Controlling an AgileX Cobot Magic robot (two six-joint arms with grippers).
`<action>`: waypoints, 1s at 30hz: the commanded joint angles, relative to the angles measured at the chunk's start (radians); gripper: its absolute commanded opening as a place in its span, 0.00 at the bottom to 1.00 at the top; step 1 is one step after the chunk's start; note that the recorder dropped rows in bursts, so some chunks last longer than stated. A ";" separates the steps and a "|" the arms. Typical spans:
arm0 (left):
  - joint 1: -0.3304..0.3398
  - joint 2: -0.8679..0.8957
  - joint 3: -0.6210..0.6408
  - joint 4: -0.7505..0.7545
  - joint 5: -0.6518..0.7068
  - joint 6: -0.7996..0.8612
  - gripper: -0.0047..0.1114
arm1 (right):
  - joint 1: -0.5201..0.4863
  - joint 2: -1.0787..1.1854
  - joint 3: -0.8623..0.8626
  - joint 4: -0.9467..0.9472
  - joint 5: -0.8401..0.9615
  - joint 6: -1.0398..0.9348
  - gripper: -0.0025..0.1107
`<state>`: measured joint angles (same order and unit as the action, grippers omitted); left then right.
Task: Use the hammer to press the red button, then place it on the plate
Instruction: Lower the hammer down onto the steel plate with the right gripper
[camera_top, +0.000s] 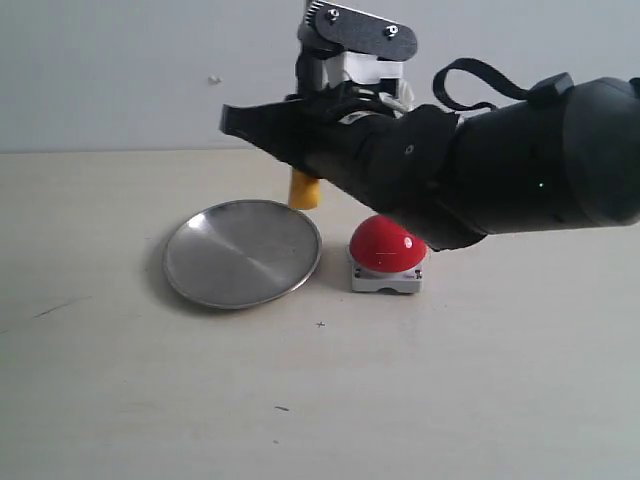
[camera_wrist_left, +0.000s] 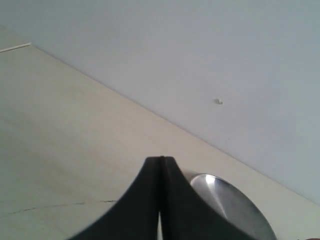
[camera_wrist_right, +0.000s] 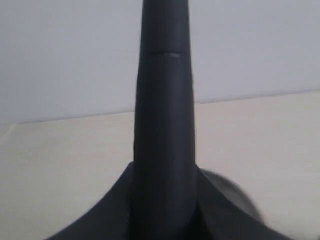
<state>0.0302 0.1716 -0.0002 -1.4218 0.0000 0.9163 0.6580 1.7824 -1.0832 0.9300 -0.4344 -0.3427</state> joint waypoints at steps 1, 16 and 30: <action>0.002 -0.007 0.000 0.001 0.000 0.004 0.04 | 0.006 0.015 -0.019 -0.607 0.043 0.668 0.02; 0.002 -0.007 0.000 0.001 -0.005 0.005 0.04 | 0.006 0.142 -0.019 -1.219 0.037 1.497 0.02; 0.002 -0.007 0.000 0.001 -0.005 0.004 0.04 | -0.036 0.141 -0.021 -1.491 0.088 1.783 0.02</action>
<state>0.0302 0.1716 -0.0002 -1.4218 -0.0056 0.9163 0.6527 1.9397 -1.0832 -0.5336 -0.2901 1.3753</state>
